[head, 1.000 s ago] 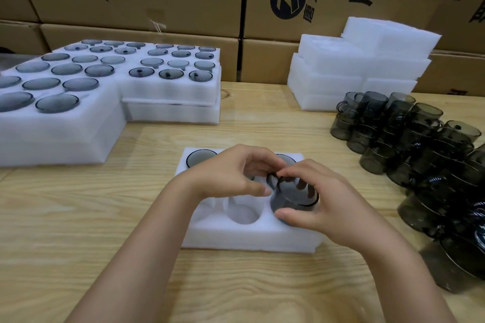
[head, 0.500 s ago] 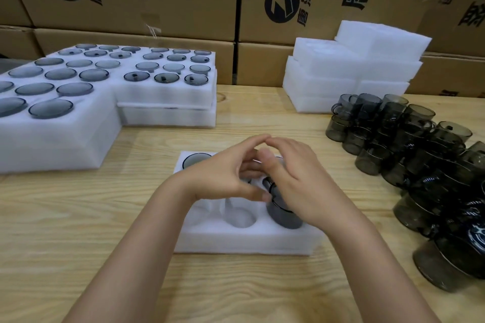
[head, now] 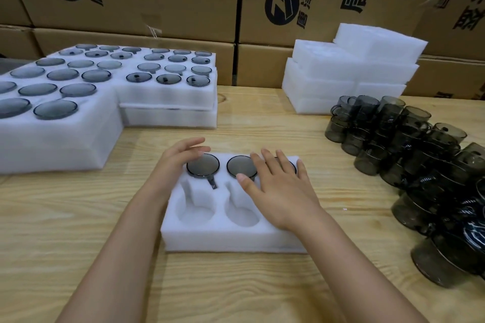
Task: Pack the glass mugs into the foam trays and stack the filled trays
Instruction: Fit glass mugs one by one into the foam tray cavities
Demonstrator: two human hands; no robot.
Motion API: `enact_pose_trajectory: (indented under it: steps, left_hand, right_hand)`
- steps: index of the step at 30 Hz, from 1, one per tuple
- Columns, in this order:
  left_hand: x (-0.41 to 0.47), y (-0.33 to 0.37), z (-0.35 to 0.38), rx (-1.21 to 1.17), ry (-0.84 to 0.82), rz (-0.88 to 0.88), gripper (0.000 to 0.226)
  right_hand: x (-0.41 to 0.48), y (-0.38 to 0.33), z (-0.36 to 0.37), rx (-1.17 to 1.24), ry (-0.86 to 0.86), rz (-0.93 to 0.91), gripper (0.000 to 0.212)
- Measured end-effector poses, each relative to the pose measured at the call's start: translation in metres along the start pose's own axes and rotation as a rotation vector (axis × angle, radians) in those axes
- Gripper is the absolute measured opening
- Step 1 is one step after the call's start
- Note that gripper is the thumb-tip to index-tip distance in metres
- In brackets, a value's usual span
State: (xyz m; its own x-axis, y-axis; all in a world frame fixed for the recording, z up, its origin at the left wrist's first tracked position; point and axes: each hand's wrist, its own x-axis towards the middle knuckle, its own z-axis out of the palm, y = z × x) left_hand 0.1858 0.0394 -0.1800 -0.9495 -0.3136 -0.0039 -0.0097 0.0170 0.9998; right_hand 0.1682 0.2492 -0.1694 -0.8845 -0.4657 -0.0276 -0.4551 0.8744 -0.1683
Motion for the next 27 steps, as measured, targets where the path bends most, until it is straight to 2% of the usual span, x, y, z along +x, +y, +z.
enact_pose_trajectory:
  steps: [5, 9, 13, 16, 18, 21, 22, 23, 25, 27]
  left_hand:
    - [-0.012, -0.007, -0.001, -0.266, 0.119, 0.051, 0.043]
    - [-0.023, -0.013, -0.003, -0.381, 0.183, 0.064, 0.046]
    - [-0.028, -0.018, -0.007, -0.404, 0.158, 0.048, 0.050]
    - [-0.024, -0.016, -0.008, -0.424, 0.132, 0.027, 0.053]
    - [-0.020, -0.014, -0.008, -0.441, 0.132, 0.014, 0.054]
    - [-0.017, -0.013, -0.008, -0.446, 0.135, -0.005, 0.055]
    - [-0.016, -0.013, -0.008, -0.456, 0.133, -0.012, 0.055]
    - [-0.016, -0.013, -0.008, -0.469, 0.131, -0.017, 0.054]
    - [-0.015, -0.013, -0.008, -0.484, 0.127, -0.022, 0.054]
    - [-0.015, -0.013, -0.007, -0.488, 0.122, -0.029, 0.055]
  right_hand:
    - [0.005, 0.000, 0.000, 0.023, 0.038, -0.009, 0.067]
    - [0.017, 0.000, -0.002, 0.094, 0.068, -0.003, 0.060]
    - [0.023, -0.001, -0.006, 0.160, 0.255, -0.023, 0.045]
    - [0.016, 0.001, -0.012, 0.384, 0.351, -0.030, 0.033]
    - [0.011, 0.017, -0.026, 0.425, 0.441, 0.048, 0.031]
    - [0.005, 0.066, -0.061, 0.119, 0.683, 0.246, 0.034]
    - [0.004, 0.086, -0.073, 0.010, 0.710, 0.353, 0.038]
    - [0.003, 0.106, -0.083, -0.073, 0.673, 0.487, 0.045]
    - [0.003, 0.141, -0.098, -0.129, 0.469, 0.764, 0.063]
    - [0.003, 0.168, -0.102, -0.114, 0.303, 0.925, 0.071]
